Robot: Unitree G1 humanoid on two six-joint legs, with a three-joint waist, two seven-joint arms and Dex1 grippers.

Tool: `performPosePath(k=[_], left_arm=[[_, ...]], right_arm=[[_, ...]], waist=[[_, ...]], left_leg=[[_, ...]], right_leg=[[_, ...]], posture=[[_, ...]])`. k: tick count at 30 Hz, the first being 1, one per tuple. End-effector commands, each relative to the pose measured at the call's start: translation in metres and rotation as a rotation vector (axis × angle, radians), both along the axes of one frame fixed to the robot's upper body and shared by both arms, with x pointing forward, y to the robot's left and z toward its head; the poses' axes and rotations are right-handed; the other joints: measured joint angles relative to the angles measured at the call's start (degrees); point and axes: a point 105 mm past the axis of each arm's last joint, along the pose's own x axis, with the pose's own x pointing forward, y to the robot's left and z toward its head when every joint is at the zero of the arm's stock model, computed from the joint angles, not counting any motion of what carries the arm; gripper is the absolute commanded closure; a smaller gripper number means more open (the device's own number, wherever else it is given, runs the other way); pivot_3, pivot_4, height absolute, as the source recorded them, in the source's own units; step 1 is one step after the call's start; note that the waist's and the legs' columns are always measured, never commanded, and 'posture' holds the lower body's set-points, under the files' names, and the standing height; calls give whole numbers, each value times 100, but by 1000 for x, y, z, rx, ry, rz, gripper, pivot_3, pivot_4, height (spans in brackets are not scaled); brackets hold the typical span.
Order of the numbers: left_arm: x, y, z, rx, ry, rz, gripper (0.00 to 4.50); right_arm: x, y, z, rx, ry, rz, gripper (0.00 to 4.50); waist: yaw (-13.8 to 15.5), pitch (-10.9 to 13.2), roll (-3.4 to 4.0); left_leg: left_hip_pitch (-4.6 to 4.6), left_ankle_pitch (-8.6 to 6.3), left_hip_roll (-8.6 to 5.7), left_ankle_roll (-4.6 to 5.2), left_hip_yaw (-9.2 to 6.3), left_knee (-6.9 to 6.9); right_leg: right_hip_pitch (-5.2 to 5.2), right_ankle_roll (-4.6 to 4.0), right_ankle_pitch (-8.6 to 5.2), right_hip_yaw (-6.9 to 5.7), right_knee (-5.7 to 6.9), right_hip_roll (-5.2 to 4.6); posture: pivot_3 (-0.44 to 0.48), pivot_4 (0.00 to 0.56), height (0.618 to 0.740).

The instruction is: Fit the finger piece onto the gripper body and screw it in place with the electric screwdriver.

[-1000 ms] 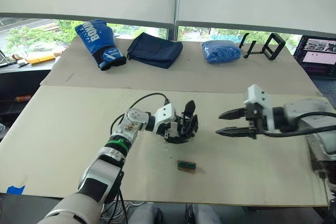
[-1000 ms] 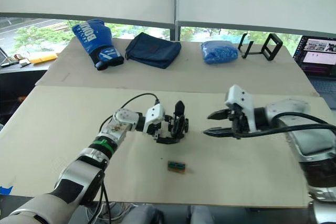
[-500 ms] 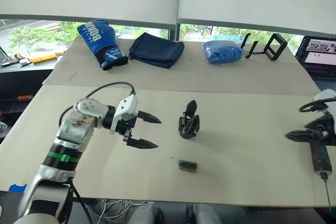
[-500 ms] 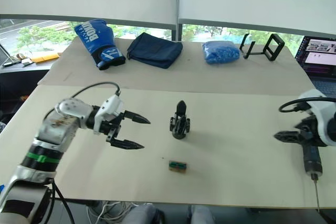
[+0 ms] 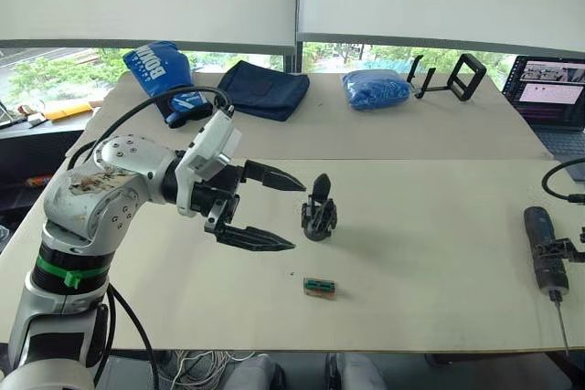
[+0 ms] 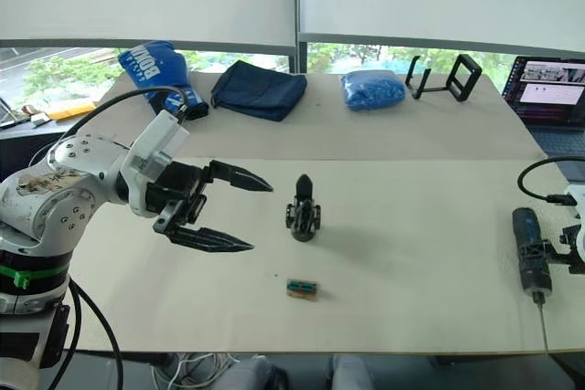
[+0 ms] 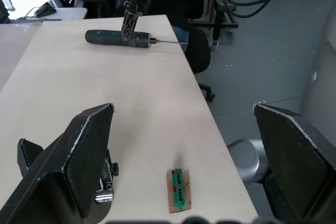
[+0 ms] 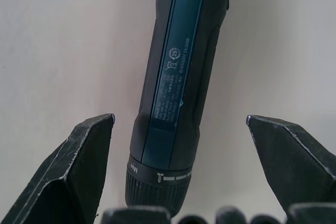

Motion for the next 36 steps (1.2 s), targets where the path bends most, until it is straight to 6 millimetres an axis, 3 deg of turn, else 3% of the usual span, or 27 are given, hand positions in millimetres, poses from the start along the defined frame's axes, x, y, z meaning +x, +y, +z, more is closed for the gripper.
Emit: performPosePath(k=[1, 3, 4, 8, 11, 16, 22, 25, 27, 32, 36], left_arm=[[-7, -3, 16, -29, -71, -25, 0], [-4, -5, 18, -40, -71, -16, 0], [-2, -5, 18, -40, -73, -10, 0], [2, -6, 14, -28, -98, -2, 0], [2, -5, 13, -17, -97, -12, 0], [-2, -2, -2, 55, -118, -67, 0], [-7, -8, -8, 56, -149, -107, 0], [-8, -9, -9, 58, -143, -105, 0], [-11, -6, -13, 77, -138, -104, 0], [-12, -4, -19, 101, -141, -98, 0], [-12, -7, -21, 102, -146, -100, 0]], right_arm=[[-7, -10, -3, 8, 22, -7, 28], [-8, -10, -7, 29, 34, 3, 28], [-8, -9, -8, 43, 39, 19, 265], [-6, -4, -5, 67, 44, 76, 1546], [-2, 8, 8, 59, 40, 232, 2579], [2, 74, 33, 51, 89, 830, 2614], [8, 101, 9, -79, 152, 1072, 2614], [10, 98, -5, -129, 172, 1106, 2614], [8, 93, -11, -145, 208, 1111, 1556], [10, 89, -12, -160, 275, 1116, 24], [7, 103, -15, -45, 341, 1050, 24]], waist=[[29, 0, 0], [49, 0, 0], [48, 0, 1], [32, 0, 1], [17, 4, 8], [-28, 38, 70], [25, 46, 56], [74, 47, 55], [70, 49, 49], [46, 53, 44], [15, 53, 43]], left_leg=[[0, 0, -1, 0, 0, 0], [-2, 0, -1, 0, 0, 1], [-2, 0, -2, 0, 0, 1], [3, 0, -2, 0, 0, 1], [4, 0, 0, -1, 0, 2], [5, 0, -1, -1, 6, 5], [6, 1, 3, -5, 3, 6], [2, 1, 0, -5, 2, 7], [1, 1, -2, -4, 2, 7], [4, 1, 0, -4, 1, 9], [6, 2, 4, -4, 2, 10]], right_leg=[[0, 0, 0, -1, -1, 0], [1, 1, -1, -2, -1, -1], [1, 1, -1, -2, -2, -2], [5, 2, -1, -2, 0, -1], [4, 2, -1, -1, 2, 0], [-1, 5, -2, 2, 7, 1], [2, 5, -3, 0, 7, 1], [-1, 4, -2, -1, 3, -3], [1, 4, -3, -4, 3, -5], [5, 5, -3, -6, 2, -3], [5, 4, -3, -5, 4, 0]], posture=[[0, 150, 740], [0, 150, 740], [0, 150, 740], [0, 150, 740], [0, 150, 740], [0, 150, 740], [0, 150, 740], [0, 150, 740], [0, 150, 740], [0, 150, 740], [0, 150, 740]])
